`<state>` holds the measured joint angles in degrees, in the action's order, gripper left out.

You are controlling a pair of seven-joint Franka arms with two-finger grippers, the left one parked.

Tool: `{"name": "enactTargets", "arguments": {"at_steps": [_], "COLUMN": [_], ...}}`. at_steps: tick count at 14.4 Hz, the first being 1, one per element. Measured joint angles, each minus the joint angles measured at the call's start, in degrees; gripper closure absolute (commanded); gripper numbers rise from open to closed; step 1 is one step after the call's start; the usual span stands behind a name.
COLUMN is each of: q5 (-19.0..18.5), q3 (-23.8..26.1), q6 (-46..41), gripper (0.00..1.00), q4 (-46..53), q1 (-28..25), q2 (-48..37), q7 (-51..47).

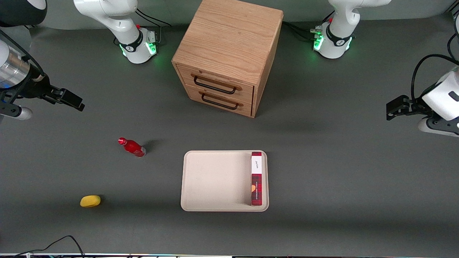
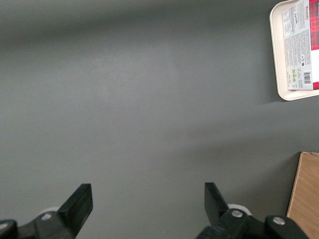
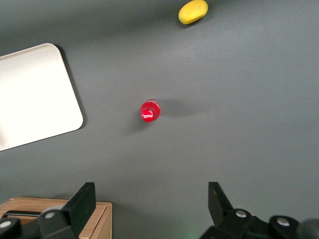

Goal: Place coke bottle on tray
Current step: 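Move the open right gripper down toward the red coke bottle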

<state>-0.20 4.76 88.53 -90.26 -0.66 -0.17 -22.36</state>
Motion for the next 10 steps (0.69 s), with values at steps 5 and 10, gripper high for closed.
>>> {"name": "enactTargets", "arguments": {"at_steps": [5, 10], "q5": [0.08, 0.25], "q3": [-0.02, 0.09], "q6": [-1.05, -2.09], "gripper": [0.0, 0.0], "q4": [0.62, 0.26], "q1": [-0.07, -0.32], "q2": [0.47, 1.13], "q7": [0.4, 10.75]}}
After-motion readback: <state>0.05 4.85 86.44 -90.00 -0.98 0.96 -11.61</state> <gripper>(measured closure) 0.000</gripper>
